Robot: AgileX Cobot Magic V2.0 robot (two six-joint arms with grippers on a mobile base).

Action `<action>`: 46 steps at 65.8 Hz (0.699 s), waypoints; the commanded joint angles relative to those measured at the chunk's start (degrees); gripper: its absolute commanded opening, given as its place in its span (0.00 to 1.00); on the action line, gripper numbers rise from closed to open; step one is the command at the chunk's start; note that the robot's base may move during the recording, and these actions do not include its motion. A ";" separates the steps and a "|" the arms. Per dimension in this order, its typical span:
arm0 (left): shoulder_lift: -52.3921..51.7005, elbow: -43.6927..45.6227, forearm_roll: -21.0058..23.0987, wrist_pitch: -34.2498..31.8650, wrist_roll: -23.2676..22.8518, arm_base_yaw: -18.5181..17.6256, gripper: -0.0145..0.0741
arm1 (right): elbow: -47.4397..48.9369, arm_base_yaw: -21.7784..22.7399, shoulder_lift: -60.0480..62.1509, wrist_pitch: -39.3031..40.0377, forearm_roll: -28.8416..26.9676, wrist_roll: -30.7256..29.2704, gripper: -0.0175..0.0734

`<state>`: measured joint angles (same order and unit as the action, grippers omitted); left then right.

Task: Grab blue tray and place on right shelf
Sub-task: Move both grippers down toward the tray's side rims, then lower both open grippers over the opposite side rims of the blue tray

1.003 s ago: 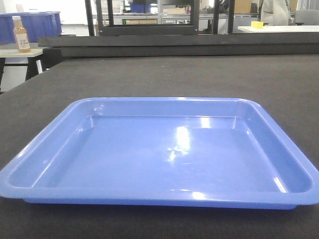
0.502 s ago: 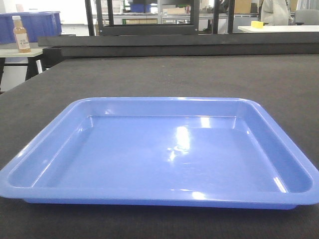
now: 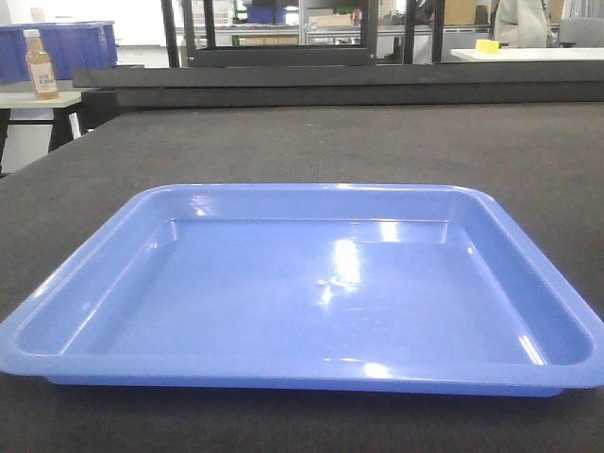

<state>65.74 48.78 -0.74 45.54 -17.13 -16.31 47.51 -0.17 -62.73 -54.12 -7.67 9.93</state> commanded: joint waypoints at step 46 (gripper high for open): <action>26.89 26.17 1.34 10.16 -7.56 -11.18 0.11 | 22.40 -19.94 -28.09 -1.88 7.67 18.98 0.26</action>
<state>94.56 73.06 0.00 55.87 -24.87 -27.20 66.53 -20.08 -91.21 -56.11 -0.52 28.71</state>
